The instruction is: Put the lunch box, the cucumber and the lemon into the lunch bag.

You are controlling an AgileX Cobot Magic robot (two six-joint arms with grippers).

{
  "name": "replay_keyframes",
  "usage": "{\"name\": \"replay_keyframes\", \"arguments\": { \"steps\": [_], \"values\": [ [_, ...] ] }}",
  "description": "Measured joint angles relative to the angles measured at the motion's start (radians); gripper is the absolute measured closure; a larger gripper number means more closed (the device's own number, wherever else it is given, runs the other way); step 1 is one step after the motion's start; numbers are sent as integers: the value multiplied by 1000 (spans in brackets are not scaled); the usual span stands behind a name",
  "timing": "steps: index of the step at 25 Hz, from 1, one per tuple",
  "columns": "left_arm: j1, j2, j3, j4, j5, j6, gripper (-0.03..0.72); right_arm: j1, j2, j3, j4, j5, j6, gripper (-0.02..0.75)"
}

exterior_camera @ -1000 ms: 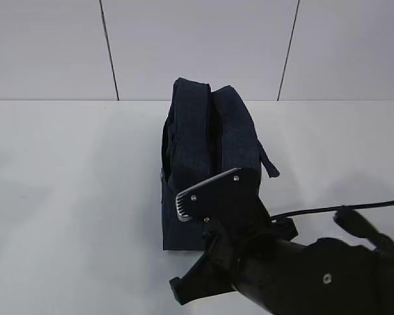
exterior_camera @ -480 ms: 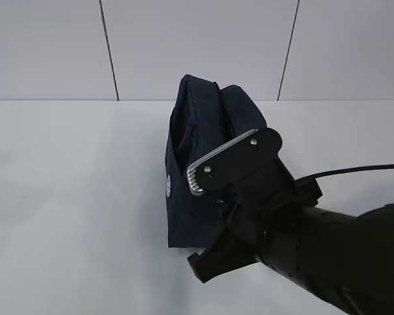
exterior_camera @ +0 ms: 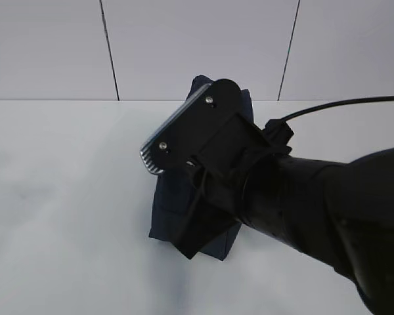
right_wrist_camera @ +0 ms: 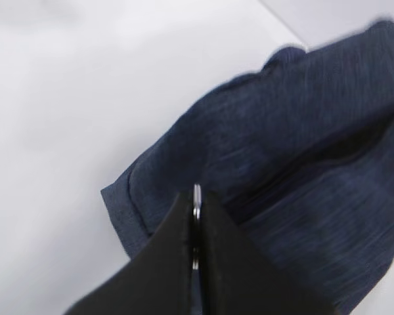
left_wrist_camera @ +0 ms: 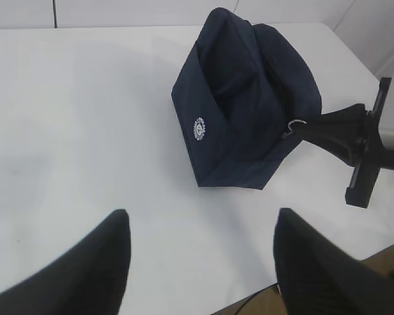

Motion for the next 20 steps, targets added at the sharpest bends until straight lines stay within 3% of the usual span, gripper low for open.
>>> {"name": "replay_keyframes", "arguments": {
  "steps": [8,20],
  "values": [
    [0,0,0,-14,4,0,208,-3,36,-93,43,86,-192,717],
    [0,0,0,-28,5,0,208,-3,106,-236,147,54,-434,717]
  ]
}}
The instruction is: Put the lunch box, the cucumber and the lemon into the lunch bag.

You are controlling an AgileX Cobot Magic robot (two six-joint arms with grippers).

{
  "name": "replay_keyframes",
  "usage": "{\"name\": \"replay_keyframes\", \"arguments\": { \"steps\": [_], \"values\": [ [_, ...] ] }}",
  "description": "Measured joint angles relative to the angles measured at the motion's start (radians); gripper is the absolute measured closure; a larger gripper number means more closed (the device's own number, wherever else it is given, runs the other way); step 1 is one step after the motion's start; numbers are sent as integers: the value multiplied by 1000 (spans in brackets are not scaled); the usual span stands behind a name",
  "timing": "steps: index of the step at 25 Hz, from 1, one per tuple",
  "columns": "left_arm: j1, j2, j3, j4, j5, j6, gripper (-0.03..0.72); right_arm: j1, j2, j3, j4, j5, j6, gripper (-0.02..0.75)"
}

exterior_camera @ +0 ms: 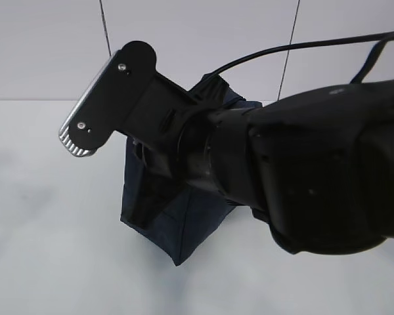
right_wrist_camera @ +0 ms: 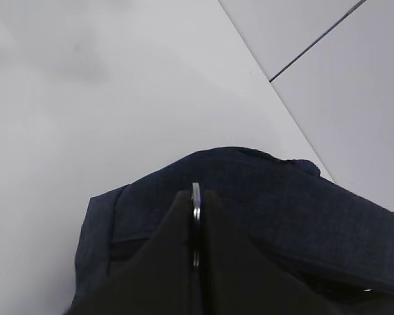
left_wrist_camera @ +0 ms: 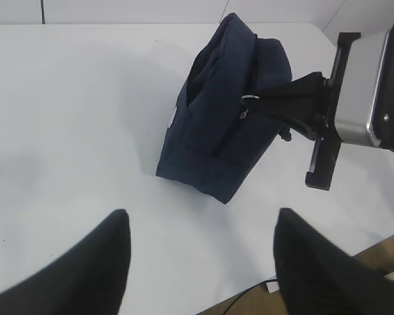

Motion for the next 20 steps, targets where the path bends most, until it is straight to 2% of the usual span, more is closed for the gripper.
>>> {"name": "replay_keyframes", "arguments": {
  "steps": [9,16,20],
  "values": [
    [0,0,0,0,0,0,208,0,0,25,8,37,126,717],
    [0,0,0,0,-7,0,208,0,0,77,-5,174,214,717],
    [0,6,0,0,-14,0,208,0,0,82,-7,198,251,717]
  ]
}}
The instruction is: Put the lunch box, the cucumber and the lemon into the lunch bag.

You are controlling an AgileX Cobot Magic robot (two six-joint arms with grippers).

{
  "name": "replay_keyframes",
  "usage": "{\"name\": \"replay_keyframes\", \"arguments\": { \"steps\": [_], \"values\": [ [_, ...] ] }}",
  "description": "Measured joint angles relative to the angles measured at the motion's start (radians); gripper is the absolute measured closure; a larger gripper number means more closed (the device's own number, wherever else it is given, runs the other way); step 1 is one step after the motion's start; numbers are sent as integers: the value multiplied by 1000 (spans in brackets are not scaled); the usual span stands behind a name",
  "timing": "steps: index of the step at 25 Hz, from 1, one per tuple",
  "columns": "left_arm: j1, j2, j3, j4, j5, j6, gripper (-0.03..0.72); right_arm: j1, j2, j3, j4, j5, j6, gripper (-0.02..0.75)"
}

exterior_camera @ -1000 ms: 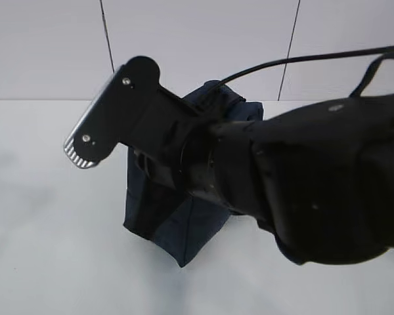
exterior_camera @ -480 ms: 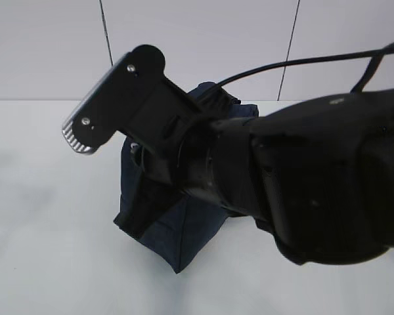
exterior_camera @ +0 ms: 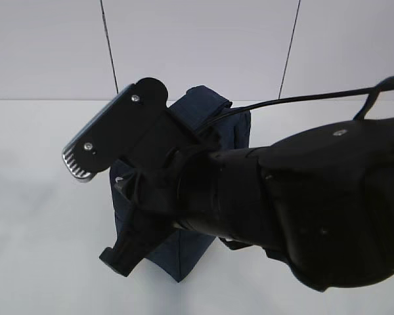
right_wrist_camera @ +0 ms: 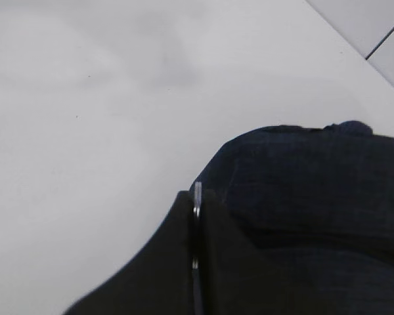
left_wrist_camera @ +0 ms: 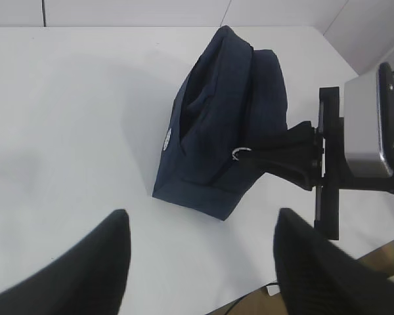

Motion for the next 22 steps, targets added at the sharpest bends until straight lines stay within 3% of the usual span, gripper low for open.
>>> {"name": "replay_keyframes", "arguments": {
  "steps": [22],
  "values": [
    [0,15,0,-2,-8,0,208,0,0,61,-7,101,206,717]
  ]
}}
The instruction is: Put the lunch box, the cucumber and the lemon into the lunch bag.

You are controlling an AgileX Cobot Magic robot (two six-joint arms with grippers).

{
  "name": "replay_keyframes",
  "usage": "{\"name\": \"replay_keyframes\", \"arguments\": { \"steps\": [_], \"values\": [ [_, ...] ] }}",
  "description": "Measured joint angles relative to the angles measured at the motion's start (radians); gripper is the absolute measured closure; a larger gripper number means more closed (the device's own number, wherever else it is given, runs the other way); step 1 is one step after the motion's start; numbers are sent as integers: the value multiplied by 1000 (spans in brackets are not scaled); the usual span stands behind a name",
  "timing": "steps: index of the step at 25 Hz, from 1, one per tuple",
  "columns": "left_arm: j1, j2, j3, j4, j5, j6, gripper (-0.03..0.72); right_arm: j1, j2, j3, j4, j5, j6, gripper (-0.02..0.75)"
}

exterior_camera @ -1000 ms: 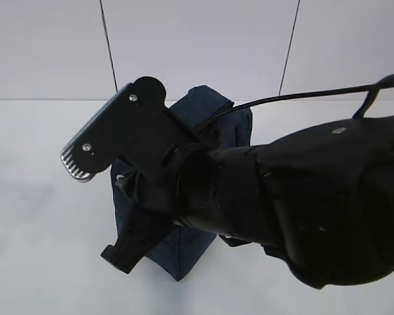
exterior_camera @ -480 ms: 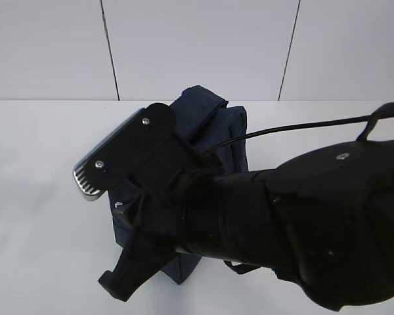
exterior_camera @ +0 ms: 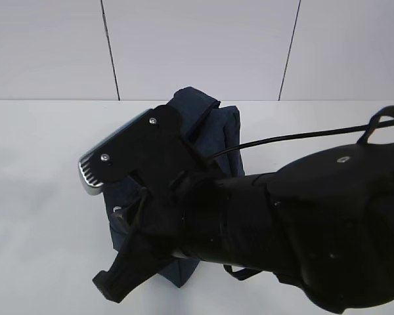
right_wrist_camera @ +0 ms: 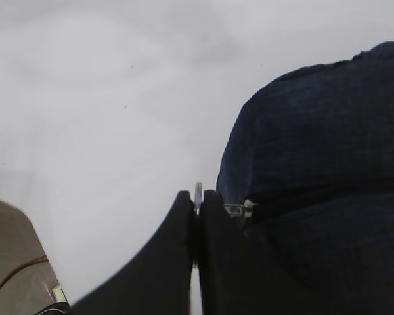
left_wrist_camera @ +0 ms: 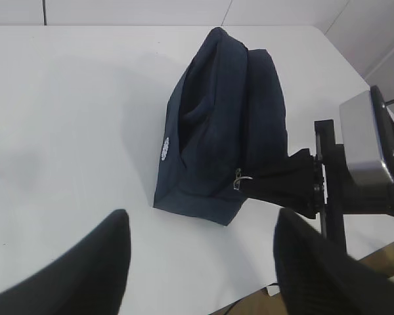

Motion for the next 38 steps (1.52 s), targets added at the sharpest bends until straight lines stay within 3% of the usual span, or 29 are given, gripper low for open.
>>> {"name": "replay_keyframes", "arguments": {
  "steps": [10,18,38],
  "values": [
    [0,0,0,0,0,0,208,0,0,0,0,9,-178,717],
    [0,0,0,0,0,0,208,0,0,0,0,-77,-303,717],
    [0,0,0,0,6,0,228,0,18,0,0,-31,-317,717]
  ]
}}
